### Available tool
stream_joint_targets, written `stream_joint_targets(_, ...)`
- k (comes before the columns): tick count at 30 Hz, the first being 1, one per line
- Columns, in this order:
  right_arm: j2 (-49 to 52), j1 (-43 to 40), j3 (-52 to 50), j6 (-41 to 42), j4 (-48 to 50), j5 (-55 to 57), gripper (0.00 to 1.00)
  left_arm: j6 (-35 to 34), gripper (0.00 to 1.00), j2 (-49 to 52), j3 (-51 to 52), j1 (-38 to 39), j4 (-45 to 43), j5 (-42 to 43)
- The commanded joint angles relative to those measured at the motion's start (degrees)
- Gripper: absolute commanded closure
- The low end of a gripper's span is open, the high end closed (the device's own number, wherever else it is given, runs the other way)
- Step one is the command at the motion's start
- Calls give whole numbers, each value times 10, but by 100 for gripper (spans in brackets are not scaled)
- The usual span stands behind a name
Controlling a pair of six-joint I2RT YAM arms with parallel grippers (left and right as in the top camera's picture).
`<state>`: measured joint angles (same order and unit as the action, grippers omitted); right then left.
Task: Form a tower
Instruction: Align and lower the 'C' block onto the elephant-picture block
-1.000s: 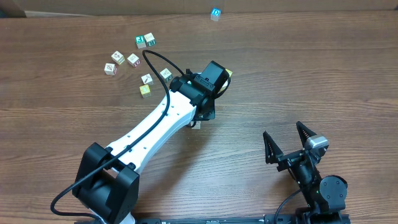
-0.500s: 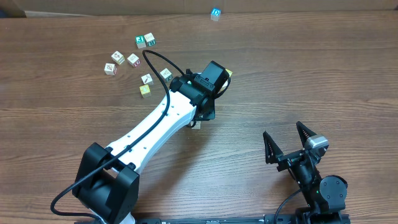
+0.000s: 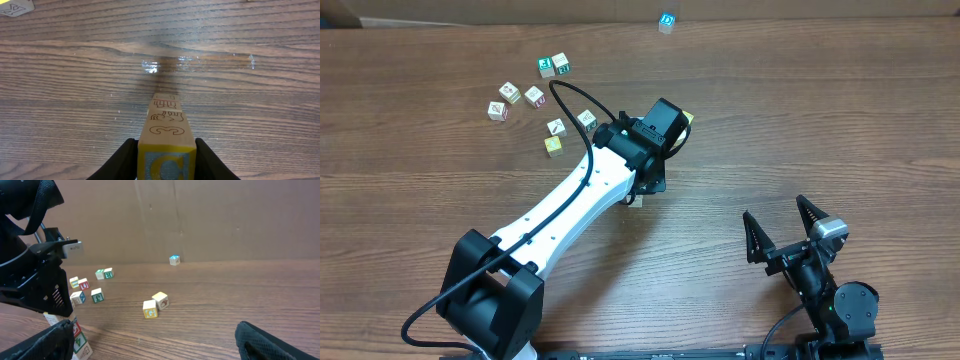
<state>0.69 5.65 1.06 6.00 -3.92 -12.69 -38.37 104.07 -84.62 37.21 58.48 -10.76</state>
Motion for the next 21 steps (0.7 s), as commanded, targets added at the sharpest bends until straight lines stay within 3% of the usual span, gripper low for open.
stream_joint_targets(1, -5, -3, -6, 1, 3, 0, 0, 12, 70, 7, 3, 4, 4, -1)
stream_joint_targets(10, -5, -3, -6, 1, 3, 0, 0, 27, 66, 7, 3, 4, 4, -1)
stream_joint_targets(17, -5, -3, -6, 1, 3, 0, 0, 28, 31, 7, 3, 4, -1, -1)
stream_joint_targets(21, -5, -3, -6, 1, 3, 0, 0, 28, 24, 7, 3, 4, -9, -1)
